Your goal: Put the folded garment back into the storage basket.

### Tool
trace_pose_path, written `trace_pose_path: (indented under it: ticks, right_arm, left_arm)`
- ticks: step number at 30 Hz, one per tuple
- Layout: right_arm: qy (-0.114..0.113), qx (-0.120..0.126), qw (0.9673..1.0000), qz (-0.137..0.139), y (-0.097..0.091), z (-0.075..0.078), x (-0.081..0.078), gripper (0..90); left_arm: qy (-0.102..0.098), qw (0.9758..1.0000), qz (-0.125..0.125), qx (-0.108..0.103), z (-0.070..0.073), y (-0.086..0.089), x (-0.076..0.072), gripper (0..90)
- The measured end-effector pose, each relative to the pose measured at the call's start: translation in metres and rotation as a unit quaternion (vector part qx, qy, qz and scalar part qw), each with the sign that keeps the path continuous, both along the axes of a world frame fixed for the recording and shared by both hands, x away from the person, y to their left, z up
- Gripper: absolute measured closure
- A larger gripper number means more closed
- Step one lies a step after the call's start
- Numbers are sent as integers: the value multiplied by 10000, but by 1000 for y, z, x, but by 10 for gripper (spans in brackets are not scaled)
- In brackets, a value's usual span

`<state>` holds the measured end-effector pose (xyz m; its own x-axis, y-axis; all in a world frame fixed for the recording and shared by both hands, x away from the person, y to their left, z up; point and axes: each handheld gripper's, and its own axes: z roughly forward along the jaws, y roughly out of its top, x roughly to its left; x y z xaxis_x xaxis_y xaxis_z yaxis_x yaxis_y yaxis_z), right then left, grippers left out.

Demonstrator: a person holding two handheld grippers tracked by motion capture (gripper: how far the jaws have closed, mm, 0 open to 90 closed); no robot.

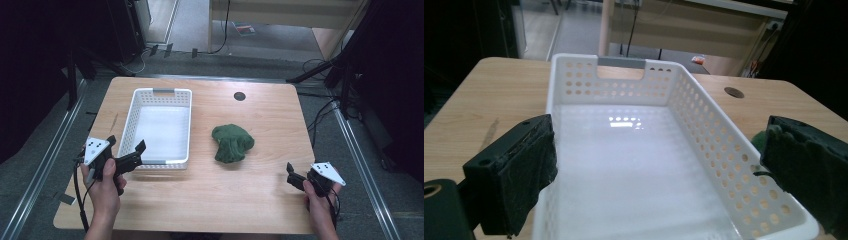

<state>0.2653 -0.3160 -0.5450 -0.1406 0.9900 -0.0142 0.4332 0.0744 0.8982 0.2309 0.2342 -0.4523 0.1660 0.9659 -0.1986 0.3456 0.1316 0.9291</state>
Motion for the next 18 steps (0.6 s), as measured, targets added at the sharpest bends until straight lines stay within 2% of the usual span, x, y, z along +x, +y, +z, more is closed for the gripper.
trace_pose_path:
  ticks: [9, 18]
  right_arm:
    - [5, 1, 10000, 9, 0, 0, 0, 42]
    - [15, 7, 10000, 15, 0, 0, 0, 42]
  left_arm:
    - [163, 9995, -256, -59, 4, -33, 19, 24]
    - [298, 9986, -426, -74, 6, -55, 32, 24]
